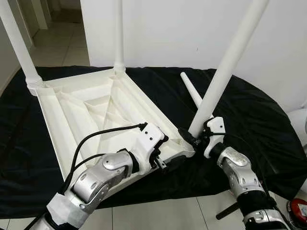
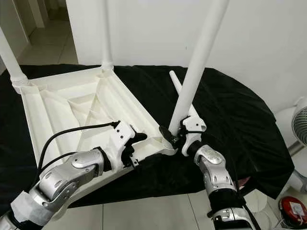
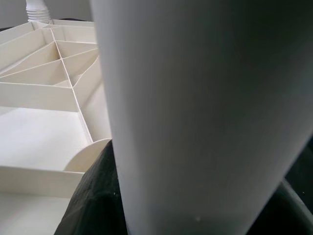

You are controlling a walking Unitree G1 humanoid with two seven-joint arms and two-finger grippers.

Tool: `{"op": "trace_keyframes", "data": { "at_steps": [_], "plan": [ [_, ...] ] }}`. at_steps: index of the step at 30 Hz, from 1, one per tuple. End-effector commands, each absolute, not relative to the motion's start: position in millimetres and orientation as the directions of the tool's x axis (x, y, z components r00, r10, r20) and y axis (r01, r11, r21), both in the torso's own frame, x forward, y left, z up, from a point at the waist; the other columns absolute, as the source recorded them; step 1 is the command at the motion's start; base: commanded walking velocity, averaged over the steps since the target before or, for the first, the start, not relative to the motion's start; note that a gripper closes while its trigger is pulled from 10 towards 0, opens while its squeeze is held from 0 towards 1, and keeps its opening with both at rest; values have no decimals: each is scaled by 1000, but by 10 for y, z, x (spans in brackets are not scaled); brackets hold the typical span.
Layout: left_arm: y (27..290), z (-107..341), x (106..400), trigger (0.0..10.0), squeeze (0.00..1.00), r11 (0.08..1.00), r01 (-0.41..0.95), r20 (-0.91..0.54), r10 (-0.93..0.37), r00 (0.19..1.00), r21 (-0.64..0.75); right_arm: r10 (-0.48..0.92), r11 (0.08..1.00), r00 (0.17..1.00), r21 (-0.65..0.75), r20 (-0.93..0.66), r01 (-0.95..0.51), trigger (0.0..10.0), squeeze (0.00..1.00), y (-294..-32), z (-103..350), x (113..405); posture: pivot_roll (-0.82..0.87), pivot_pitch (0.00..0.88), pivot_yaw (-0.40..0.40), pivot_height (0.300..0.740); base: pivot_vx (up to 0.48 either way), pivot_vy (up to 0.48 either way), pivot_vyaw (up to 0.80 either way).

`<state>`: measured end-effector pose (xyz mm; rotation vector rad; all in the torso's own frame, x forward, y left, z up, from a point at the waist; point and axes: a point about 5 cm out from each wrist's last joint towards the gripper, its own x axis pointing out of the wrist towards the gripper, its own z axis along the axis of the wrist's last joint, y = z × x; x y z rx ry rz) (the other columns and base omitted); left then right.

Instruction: Building children table

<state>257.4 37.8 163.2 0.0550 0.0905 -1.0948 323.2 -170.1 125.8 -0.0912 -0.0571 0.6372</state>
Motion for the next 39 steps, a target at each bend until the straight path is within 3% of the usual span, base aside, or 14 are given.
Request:
{"op": "trace_keyframes", "data": {
  "at_steps": [1, 7, 8, 11, 12, 19, 24, 33, 34, 39],
  "plan": [
    [394, 1641, 2633, 10000, 0, 496, 868, -114, -862, 494, 12, 601, 794, 799, -111, -7, -598, 0, 0, -1741, 1213, 3231, -40, 0, -62, 740, 0, 0, 0],
    [434, 1746, 2770, 10000, 0, 575, 817, -99, -811, 576, 38, 601, 796, 799, -69, -35, -601, 0, 0, -1782, 1107, 3194, -42, 0, -62, 740, 0, 0, 0],
    [445, 1773, 2786, 10000, 0, 584, 811, -92, -806, 585, 41, 581, 811, 813, -48, -40, -582, 8667, 0, -1805, 1076, 3190, -38, 0, -64, 740, 0, 0, 0],
    [450, 1784, 2790, 10000, 0, 587, 808, -90, -803, 589, 47, 568, 821, 822, -37, -44, -570, 8667, 0, -1818, 1061, 3188, -38, 0, -64, 740, 0, 0, 0],
    [456, 1808, 2794, 10000, 0, 590, 805, -85, -801, 593, 56, 545, 838, 837, -11, -47, -546, 10000, 0, -1837, 1032, 3185, -35, 0, -64, 740, 0, 0, 0],
    [460, 1848, 2796, 10000, 0, 599, 798, -73, -795, 602, 63, 454, 890, 890, 63, -46, -451, 10000, 0, -1811, 946, 3170, -31, 0, -65, 740, 0, 0, 0],
    [460, 1833, 2793, 10000, 0, 597, 800, -76, -796, 600, 62, 349, 937, 934, 27, -70, -348, 10000, 0, -1754, 901, 3185, -29, 0, -68, 740, 0, 0, 0],
    [466, 1806, 2784, 10000, 0, 600, 797, -77, -793, 604, 71, 179, 981, 979, 94, -99, -170, 10000, 0, -1498, 931, 3168, -31, 0, -75, 740, 0, 0, 0],
    [473, 1790, 2792, 10000, 0, 603, 794, -78, -790, 608, 78, 107, 986, 985, 139, -134, -88, 10000, 0, -1327, 914, 3112, -33, 0, -79, 740, 0, 0, 0],
    [471, 1778, 2795, 10000, 0, 606, 792, -80, -788, 611, 78, 50, 984, 986, 176, -161, -21, 10000, 0, -1213, 898, 3054, -33, 0, -86, 740, 0, 0, 0]
  ]
}}
